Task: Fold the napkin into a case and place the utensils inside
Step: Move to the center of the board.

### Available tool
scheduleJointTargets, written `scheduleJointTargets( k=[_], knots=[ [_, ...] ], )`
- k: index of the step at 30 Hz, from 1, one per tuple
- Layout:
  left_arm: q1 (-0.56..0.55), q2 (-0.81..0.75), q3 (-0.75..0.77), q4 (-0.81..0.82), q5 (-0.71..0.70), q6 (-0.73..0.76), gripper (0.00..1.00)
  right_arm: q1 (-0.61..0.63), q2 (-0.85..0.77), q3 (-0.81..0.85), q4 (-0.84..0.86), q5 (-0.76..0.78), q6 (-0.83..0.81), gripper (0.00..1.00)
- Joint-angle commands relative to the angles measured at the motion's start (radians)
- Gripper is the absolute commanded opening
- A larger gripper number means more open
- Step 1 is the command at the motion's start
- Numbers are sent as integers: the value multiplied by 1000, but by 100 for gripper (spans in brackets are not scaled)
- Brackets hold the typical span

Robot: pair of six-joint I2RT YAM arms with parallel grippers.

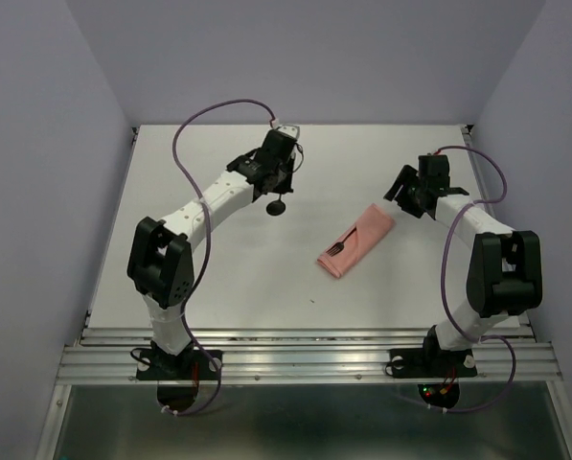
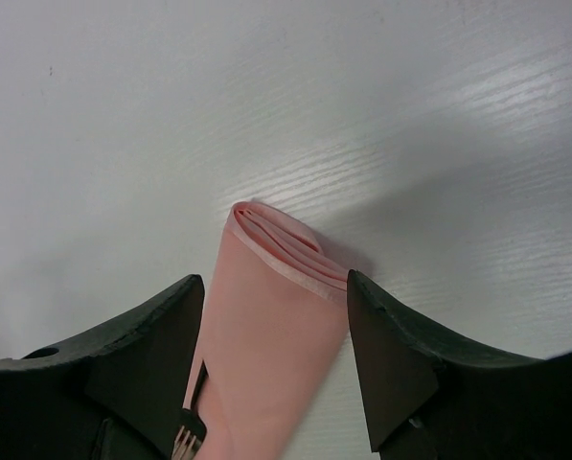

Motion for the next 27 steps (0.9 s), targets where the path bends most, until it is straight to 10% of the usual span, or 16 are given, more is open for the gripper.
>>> scheduleJointTargets(
  k=[1, 27],
  knots=[
    [-105, -69, -52, 11, 28, 29, 0, -6, -1, 9, 21, -10, -13, 66],
    [-441, 64, -29, -40, 100, 57, 0, -6, 3, 6, 26, 76, -71, 69]
  ],
)
